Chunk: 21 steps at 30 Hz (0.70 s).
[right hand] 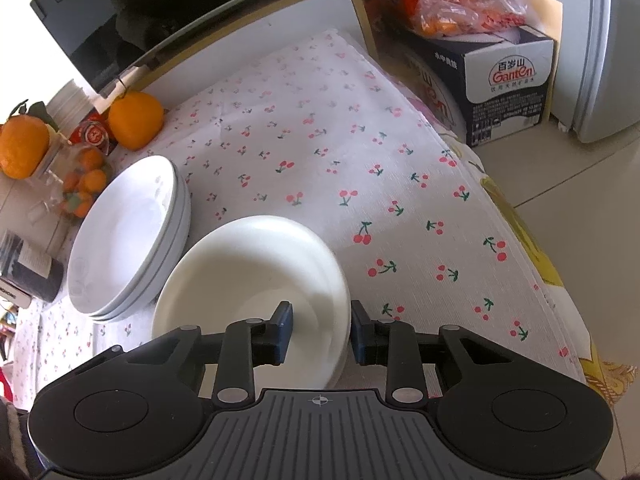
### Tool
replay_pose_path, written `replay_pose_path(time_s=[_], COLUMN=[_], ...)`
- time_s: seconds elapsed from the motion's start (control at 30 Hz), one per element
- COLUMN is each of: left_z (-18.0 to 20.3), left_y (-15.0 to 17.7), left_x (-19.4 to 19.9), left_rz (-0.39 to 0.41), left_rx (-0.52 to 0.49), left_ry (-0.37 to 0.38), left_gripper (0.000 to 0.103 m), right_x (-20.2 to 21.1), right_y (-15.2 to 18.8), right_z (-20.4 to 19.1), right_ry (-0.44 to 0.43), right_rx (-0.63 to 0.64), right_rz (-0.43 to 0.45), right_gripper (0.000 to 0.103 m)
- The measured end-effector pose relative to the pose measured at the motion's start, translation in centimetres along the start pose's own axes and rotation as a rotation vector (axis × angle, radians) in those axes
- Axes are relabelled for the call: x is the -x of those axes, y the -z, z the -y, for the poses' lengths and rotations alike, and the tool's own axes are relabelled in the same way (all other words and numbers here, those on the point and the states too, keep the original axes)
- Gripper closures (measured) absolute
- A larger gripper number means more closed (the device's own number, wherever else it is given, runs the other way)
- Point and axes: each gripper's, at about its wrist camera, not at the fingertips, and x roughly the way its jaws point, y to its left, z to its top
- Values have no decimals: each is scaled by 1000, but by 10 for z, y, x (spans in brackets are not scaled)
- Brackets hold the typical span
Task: Organize plates and bowls
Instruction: 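Lift the nested bowls with the right gripper and lower onto the plate stack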
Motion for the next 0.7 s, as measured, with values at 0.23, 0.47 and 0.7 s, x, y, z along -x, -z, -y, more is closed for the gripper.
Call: replay_pose_path(time_s=[0.23, 0.47, 0.7], left_z=[-3, -9, -16], left_y=[-1, -5, -13], left_x=[4, 13, 23], left_rz=[7, 23, 47], left_rx=[5, 26, 39], left_ry=[-14, -30, -44], left_gripper=[26, 26, 26], right_x=[4, 8, 15], right_y=[1, -3, -11], right_z=[-8, -16, -27], right_ry=[-8, -29, -60], right_rx=[39, 40, 33], right_rz=[35, 47, 76], right_gripper=[75, 75, 75])
